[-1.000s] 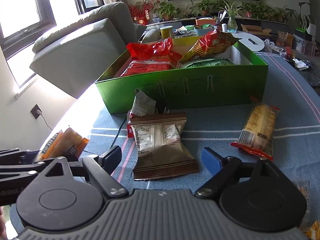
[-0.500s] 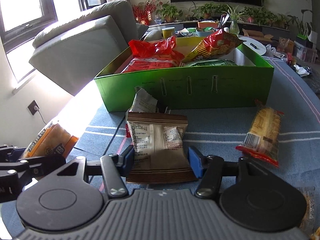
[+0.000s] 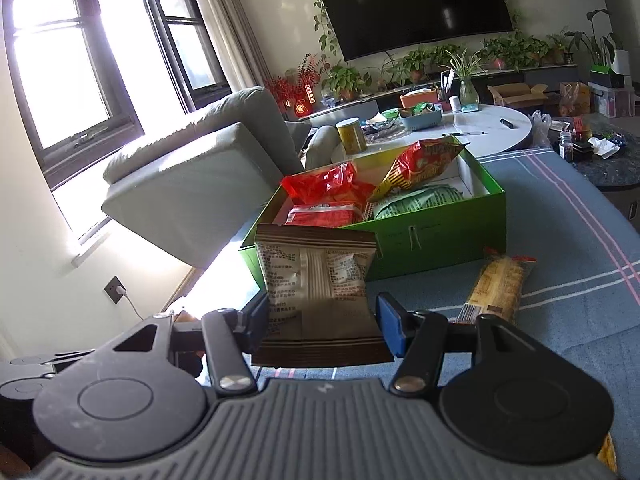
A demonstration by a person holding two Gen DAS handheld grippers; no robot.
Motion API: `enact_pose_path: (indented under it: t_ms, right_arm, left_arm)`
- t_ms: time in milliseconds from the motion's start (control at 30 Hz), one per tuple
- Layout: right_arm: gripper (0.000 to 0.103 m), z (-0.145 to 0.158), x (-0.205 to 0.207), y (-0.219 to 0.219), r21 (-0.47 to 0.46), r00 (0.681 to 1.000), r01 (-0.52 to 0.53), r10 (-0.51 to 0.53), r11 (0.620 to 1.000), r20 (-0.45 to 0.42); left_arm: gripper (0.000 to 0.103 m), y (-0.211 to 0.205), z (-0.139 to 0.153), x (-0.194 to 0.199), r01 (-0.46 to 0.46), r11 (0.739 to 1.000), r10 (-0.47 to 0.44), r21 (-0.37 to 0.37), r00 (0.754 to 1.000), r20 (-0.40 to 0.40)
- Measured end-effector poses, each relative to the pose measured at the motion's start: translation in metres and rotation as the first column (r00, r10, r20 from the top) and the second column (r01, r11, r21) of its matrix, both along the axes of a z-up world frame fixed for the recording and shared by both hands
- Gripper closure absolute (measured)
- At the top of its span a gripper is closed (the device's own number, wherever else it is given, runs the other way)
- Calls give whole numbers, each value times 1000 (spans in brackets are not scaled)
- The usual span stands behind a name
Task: Organize snacks
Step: 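Lift the cookie pack with the right gripper while the left carries the bun toward the box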
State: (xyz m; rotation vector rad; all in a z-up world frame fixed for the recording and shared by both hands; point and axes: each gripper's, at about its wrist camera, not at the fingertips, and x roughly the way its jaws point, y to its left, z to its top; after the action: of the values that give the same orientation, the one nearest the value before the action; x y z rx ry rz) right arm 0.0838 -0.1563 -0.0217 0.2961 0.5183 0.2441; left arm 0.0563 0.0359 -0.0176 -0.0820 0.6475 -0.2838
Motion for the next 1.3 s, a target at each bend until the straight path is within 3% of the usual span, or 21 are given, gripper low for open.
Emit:
enact_pose_path:
  t_ms: [300, 733, 1300]
  right_arm:
    - [33, 7, -7, -12, 23, 999, 15, -15, 1000, 39]
    - [33, 26, 21, -37, 17, 996, 59, -60, 998, 72]
    - [33, 10, 59, -63, 25, 992, 123, -122, 992, -18]
  left_arm:
    - [63, -16, 11, -3, 39, 999, -40, 7, 999, 33]
    - [63, -69, 36, 32, 132, 989, -137, 66, 988, 66]
    - [63, -93, 33, 94, 133, 990, -133, 46, 991, 13]
